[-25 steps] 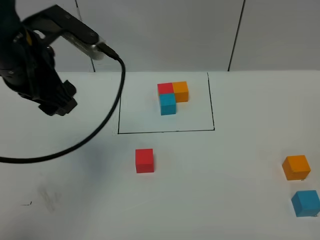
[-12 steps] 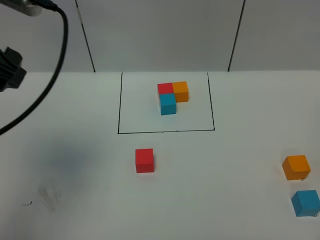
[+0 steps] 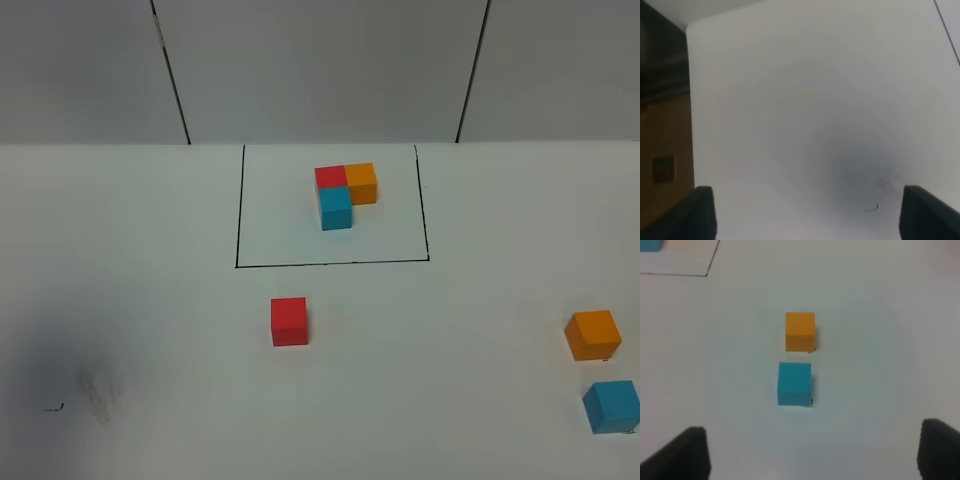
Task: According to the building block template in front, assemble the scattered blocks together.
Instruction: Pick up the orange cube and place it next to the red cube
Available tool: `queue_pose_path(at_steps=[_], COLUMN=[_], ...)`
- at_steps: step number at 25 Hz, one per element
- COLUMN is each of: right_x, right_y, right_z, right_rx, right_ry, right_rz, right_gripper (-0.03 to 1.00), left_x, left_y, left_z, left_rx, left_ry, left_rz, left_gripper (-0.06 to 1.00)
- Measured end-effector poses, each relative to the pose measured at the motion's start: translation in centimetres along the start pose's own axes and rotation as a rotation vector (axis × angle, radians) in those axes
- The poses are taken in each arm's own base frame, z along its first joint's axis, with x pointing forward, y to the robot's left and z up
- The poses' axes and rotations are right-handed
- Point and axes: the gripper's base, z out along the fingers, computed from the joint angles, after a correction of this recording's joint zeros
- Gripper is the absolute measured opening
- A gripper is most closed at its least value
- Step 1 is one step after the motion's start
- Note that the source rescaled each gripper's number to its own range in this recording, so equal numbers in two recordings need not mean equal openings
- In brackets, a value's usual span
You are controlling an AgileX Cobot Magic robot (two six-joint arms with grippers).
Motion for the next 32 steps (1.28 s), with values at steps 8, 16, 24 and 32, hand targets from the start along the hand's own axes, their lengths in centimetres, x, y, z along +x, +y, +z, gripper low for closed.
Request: queue_pose_path(at_steps=[8,16,24,32], right_x=[0.0,0.0,0.0,0.0], right_y=[0.0,0.0,0.0,0.0], right_z=[0.0,0.0,0.0,0.0], right_rx=[0.0,0.0,0.0,0.0], right_ry=[0.0,0.001,0.001,0.0], right_rz=[0.0,0.0,0.0,0.0], right_gripper=[0.71,0.71,0.71,0.71], left_x=[6.4,14.1,19.6,23.0], left_y=[0.7,0.7,-1.0,-2.4], left_z=[-5.5,-11.0,-14.2,-11.9], left_rx=[-0.038,-0.053,0.117,0.16], left_ry=[-0.142,-0.373,-0.575,-0.569], left_rz=[-0.114,-0.182,-0.237,-0.25], left_gripper=[0.85,0.85,0.85,0.85])
